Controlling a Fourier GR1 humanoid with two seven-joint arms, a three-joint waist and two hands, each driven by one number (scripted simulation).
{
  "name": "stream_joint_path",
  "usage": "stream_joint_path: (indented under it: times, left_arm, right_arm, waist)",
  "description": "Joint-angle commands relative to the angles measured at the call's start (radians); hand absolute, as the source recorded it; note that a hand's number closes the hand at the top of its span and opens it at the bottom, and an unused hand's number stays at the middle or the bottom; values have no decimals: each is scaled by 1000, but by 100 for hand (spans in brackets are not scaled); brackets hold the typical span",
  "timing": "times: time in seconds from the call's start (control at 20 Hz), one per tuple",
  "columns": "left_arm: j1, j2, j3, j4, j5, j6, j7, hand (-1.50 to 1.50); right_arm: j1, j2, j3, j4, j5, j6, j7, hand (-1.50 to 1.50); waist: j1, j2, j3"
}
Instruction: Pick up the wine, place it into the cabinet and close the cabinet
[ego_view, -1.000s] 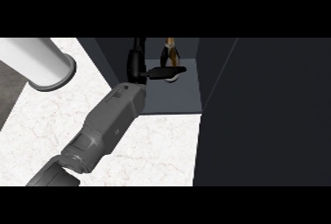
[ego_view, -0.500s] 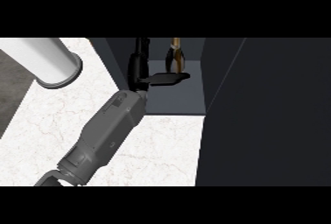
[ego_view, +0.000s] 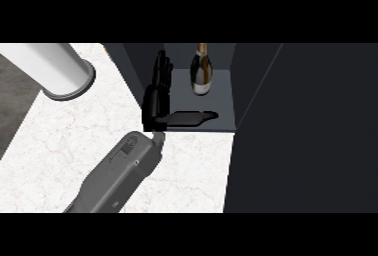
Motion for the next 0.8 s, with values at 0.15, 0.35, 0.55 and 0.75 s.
stream_joint_path:
  times: [0.15,0.35,0.55,0.75]
  left_arm:
    - [223,23,-105,-323,-54,85,49,-150]
    - [368,62,-177,-461,-87,108,50,-150]
    - [458,103,-189,-604,-119,114,68,-150]
    - [568,129,-250,-718,-149,160,57,-150]
  right_arm:
    - [8,-26,11,-224,-55,-26,135,-150]
    - [63,-39,36,-270,-56,-21,124,-150]
    - [-45,-37,-31,-160,-84,-31,119,-150]
    - [-3,-137,49,-186,-68,71,162,150]
  waist:
    - [-8,5,0]
    - [-16,4,0]
    - [-14,12,0]
    - [-14,8,0]
